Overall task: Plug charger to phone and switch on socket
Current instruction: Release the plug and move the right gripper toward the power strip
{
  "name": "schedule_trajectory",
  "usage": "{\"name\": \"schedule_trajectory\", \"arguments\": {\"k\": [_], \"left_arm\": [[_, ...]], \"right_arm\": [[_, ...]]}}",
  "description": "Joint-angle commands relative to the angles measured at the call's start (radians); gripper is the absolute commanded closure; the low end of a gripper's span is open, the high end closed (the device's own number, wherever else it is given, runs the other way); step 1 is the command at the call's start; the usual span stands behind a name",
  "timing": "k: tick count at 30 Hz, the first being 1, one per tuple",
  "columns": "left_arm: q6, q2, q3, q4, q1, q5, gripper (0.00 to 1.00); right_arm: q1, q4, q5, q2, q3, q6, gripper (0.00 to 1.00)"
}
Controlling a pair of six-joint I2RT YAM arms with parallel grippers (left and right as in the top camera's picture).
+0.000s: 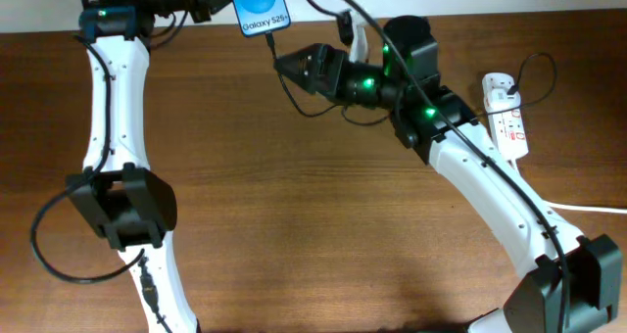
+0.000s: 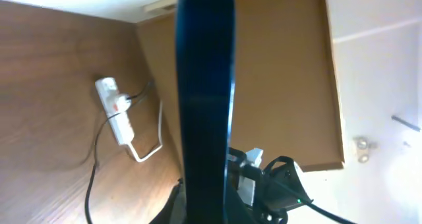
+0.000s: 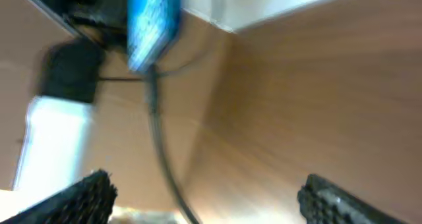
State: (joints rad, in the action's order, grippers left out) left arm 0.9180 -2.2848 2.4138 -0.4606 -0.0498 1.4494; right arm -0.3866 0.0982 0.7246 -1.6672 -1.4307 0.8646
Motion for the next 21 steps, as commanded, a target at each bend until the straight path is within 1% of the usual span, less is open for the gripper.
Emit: {"name": "schedule_trajectory", "arguments": {"k": [1, 3, 4, 7, 8, 10, 11, 13, 15, 17, 19, 21], "left_arm": [[-0.202, -0.006, 0.008, -0.113, 0.002, -0.058, 1.0], [-0.285, -0.006, 0.008, -0.227, 0.002, -0.124, 1.0], [-0.383, -0.006, 0.008, -0.374, 0.005, -0.193, 1.0], [-0.584, -0.006, 0.008, -0.616, 0.032, -0.282, 1.0], [-0.657, -0.007, 0.008, -0.682, 0.054, -0.288, 1.0], [-0.737, -0.008, 0.008, -0.747, 0.091, -0.307, 1.0], [-0.756, -0.008, 0.008, -0.775, 0.114, -0.361, 1.0], [-0.756, -0.01, 0.008, -0.812, 0.176, -0.543, 1.0], [-0.756, -0.017, 0.008, -0.803, 0.243, -0.563, 1.0], [-0.755, -0.031, 0.008, -0.784, 0.271, -0.636, 1.0], [-0.751, -0.058, 0.008, -0.784, 0.28, -0.614, 1.0], [-0.752, -0.106, 0.008, -0.783, 0.284, -0.53, 1.0]], "right_arm": [[0.073, 0.139, -0.126, 0.05, -0.004, -0.167, 0.05], [0.132, 0.26, -0.169, 0.065, -0.004, -0.21, 0.05], [0.187, 0.371, -0.208, 0.07, -0.004, -0.262, 0.04], [0.303, 0.616, -0.336, 0.07, -0.004, -0.382, 0.01], [0.344, 0.701, -0.42, 0.07, -0.004, -0.394, 0.01], [0.401, 0.797, -0.538, 0.069, -0.004, -0.394, 0.01], [0.418, 0.82, -0.558, 0.069, -0.004, -0.394, 0.02], [0.467, 0.872, -0.572, 0.069, -0.004, -0.398, 0.01], [0.488, 0.886, -0.572, 0.068, -0.003, -0.44, 0.02], [0.489, 0.894, -0.572, 0.068, -0.003, -0.443, 0.01], [0.489, 0.902, -0.572, 0.068, -0.003, -0.443, 0.02], [0.489, 0.901, -0.572, 0.063, -0.003, -0.446, 0.02]]}}
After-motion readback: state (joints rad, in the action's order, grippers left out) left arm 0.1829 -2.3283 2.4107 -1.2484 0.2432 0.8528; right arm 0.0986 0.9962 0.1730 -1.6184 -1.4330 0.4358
